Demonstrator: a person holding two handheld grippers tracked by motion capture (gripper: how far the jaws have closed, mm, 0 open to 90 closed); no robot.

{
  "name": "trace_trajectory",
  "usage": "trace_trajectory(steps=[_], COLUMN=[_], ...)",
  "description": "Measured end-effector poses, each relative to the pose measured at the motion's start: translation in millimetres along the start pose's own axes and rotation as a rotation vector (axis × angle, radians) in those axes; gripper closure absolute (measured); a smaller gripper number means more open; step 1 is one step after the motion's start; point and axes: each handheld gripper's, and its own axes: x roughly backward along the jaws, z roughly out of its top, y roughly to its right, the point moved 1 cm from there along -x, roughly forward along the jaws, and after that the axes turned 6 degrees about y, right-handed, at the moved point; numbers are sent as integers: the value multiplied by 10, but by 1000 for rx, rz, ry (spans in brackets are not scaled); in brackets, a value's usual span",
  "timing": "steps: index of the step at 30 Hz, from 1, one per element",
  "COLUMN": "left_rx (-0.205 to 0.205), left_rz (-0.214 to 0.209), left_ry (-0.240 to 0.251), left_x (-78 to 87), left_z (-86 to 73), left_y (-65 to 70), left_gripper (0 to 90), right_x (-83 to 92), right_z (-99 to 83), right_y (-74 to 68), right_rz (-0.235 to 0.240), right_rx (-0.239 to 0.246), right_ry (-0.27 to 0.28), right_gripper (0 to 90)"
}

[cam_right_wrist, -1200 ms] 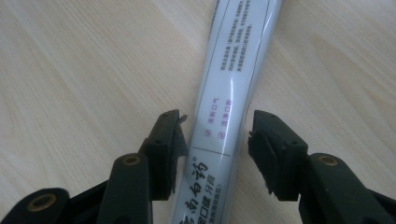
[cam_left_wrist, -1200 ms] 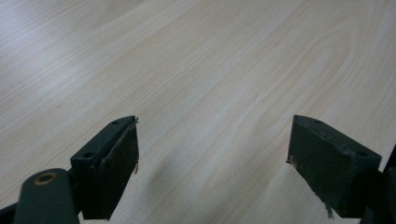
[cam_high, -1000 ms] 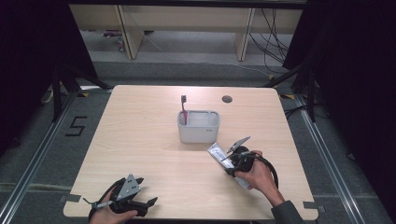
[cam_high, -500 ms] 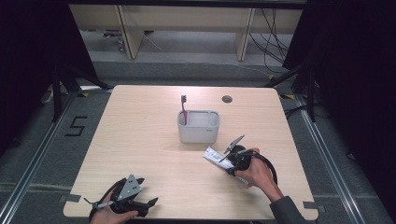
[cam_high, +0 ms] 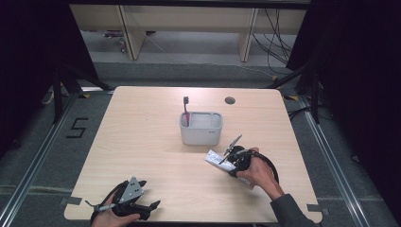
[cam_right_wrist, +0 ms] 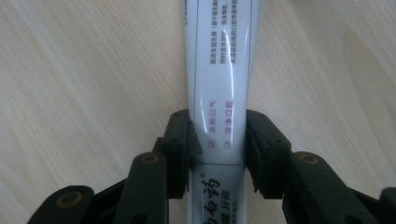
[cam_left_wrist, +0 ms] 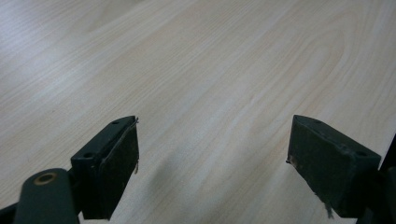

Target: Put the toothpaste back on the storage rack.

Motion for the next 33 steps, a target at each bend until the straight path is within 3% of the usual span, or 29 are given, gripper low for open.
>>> trace_trajectory(steps=[3, 4, 5, 9, 14, 15, 20, 23, 26, 28, 29, 30, 31, 33], left_rx=[10, -10, 13, -12, -2, -19, -9, 5, -12, -11, 8, -16, -16, -15], left_rz=[12, 7, 8, 5, 10, 6, 8, 3, 7, 5, 1, 8, 9, 7], left_ry=[-6, -14, 8, -7, -2, -12, -6, -2, -7, -8, 6, -23, -8, -10], left_x=[-3, -1, -12, -12, -19, -16, -15, -10, -11, -8, -13, 0, -10, -8], left_z=[3, 5, -2, 1, 0, -1, -3, -3, -1, -2, 1, 7, 2, -2], left_y=[-2, -14, 13, -5, 6, 0, 7, 9, -4, -5, 7, -14, -12, -10], left_gripper=[160, 160, 160, 160, 160, 160, 161, 160, 160, 161, 161, 161, 161, 161], right_x=[-5, -14, -10, -16, -26, -26, -24, -6, 14, 54, 78, 113, 152, 225], right_z=[23, 28, 36, 54, 80, 86, 109, 99, 72, 48, 39, 27, 14, -3], right_y=[-2, 5, 3, 14, 25, 18, 25, 21, 34, 29, 39, 40, 25, 25], right_rz=[0, 1, 5, 15, 15, 12, 13, 16, 6, 3, 0, -4, -4, -8], right_rx=[-4, 7, 1, 8, 27, 8, 40, 50, 69, 46, 59, 59, 36, 44], right_ry=[-22, -24, -31, -49, -66, -76, -96, -82, -62, -38, -11, 8, 10, 40], right_gripper=[638, 639, 640, 643, 649, 650, 674, 696, 706, 711, 713, 714, 715, 715])
